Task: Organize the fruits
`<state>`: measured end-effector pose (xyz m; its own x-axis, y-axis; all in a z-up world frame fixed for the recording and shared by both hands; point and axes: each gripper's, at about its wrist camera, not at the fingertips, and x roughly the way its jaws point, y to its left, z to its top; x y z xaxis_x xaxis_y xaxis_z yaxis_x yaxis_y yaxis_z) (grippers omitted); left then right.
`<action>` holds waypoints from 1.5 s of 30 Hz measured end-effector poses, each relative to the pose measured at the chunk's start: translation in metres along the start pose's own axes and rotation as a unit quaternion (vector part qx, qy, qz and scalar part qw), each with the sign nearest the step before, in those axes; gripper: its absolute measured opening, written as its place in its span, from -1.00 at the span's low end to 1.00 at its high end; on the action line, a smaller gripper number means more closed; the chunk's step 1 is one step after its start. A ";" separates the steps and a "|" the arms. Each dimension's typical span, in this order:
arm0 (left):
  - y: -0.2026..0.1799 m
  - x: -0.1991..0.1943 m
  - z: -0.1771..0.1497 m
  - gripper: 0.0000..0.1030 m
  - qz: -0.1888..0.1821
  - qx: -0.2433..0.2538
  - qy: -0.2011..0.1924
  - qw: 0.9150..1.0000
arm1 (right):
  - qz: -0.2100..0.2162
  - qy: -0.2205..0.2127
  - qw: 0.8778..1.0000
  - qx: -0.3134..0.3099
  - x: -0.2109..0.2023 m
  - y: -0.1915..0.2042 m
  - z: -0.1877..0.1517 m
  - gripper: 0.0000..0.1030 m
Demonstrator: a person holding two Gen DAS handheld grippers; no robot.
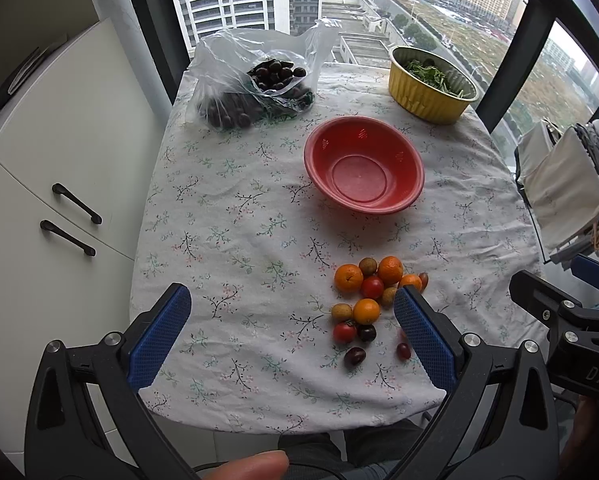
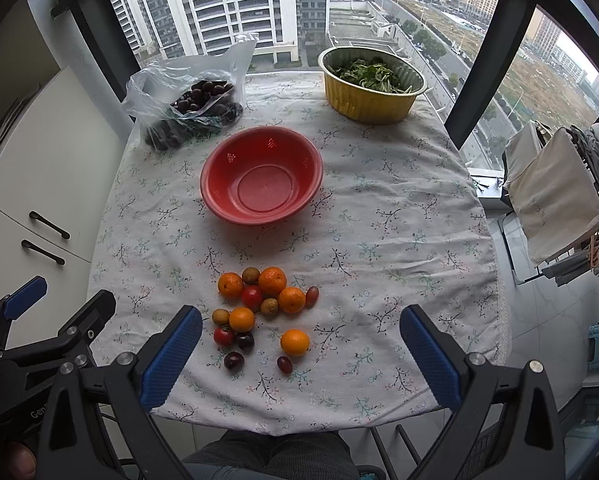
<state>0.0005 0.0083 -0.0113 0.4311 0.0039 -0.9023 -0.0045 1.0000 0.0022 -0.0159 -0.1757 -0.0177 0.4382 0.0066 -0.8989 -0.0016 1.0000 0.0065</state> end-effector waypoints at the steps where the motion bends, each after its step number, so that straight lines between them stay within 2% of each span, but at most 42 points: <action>1: 0.000 -0.001 0.001 0.99 0.000 0.000 0.000 1.000 | 0.000 0.000 1.000 0.000 0.000 0.000 0.000 0.97; 17: 0.006 0.003 -0.001 0.99 0.001 0.001 0.002 1.000 | 0.000 0.002 1.000 0.000 0.001 0.001 0.000 0.97; 45: -0.005 0.005 -0.005 0.99 0.004 0.003 0.007 1.000 | 0.001 0.004 1.000 0.000 0.003 0.001 0.000 0.97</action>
<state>-0.0024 0.0034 -0.0177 0.4183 0.0117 -0.9082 -0.0024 0.9999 0.0118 -0.0145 -0.1742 -0.0197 0.4310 0.0089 -0.9023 -0.0025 1.0000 0.0087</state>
